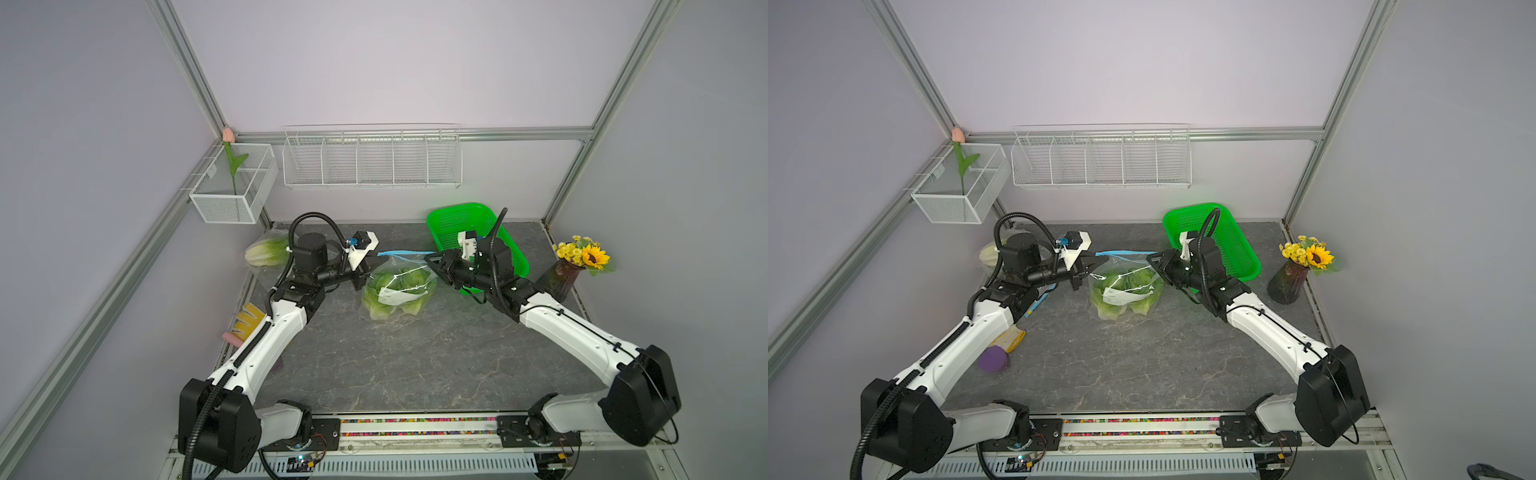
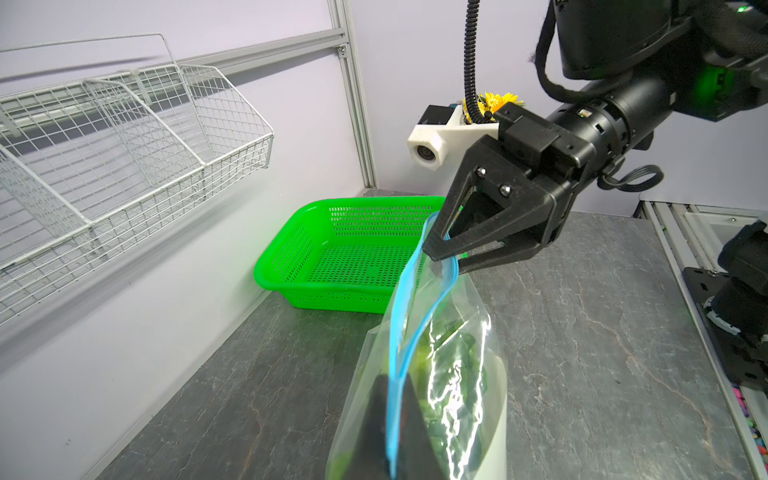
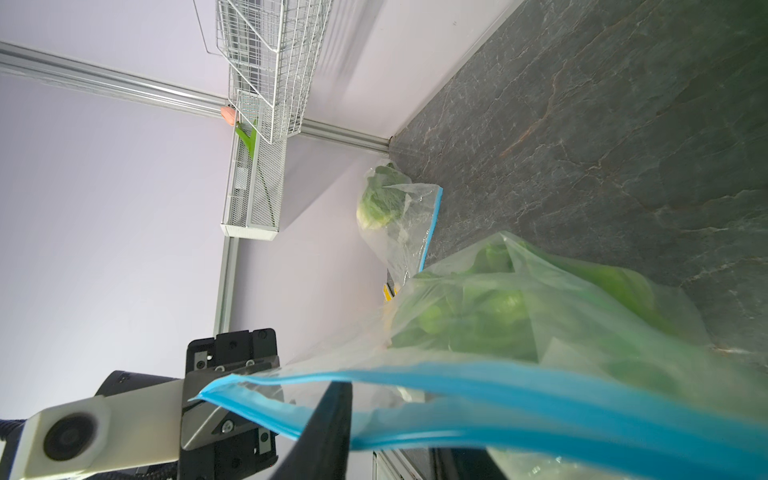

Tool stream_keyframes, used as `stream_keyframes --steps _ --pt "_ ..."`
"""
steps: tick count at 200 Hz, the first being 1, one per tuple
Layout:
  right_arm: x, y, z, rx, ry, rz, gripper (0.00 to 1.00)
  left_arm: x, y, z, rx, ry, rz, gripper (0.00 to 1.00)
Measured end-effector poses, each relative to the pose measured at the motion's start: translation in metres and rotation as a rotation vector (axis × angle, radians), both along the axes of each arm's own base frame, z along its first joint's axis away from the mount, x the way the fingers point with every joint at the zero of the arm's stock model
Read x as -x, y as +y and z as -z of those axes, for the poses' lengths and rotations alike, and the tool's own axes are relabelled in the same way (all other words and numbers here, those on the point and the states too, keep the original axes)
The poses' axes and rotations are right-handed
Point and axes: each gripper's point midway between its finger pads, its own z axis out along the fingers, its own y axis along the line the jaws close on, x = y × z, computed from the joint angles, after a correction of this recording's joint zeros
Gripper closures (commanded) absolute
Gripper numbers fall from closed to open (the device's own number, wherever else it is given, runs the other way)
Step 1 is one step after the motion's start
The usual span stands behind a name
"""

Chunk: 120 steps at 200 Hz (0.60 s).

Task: Open the zip-top bag and take out the chinese cabbages
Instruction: Open the zipper of the food storage bag at the center of the board.

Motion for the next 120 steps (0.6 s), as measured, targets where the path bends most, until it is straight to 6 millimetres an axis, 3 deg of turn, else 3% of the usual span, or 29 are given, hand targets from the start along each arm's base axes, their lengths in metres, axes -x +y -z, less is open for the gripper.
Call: stream_keyframes --steps 31,44,67,101,120 --pt "-0.001 -0.002 0.003 0.01 0.006 0.008 0.87 0.0 0.0 0.0 0.001 0.002 0.002 0.97" --pt "-0.001 -0.003 0.004 0.021 0.002 0.006 0.93 0.001 0.0 0.0 0.002 0.004 0.005 0.76" --pt "-0.001 -0.005 0.007 0.05 -0.006 0.002 0.93 0.005 -0.002 -0.003 0.023 0.044 0.022 0.46" --pt "-0.001 -0.006 0.002 0.098 -0.054 -0.022 0.93 0.005 -0.005 -0.035 0.114 0.084 0.014 0.24" --pt "-0.001 -0.006 0.001 0.119 -0.075 -0.033 0.93 0.006 -0.015 -0.073 0.131 0.073 -0.029 0.12"
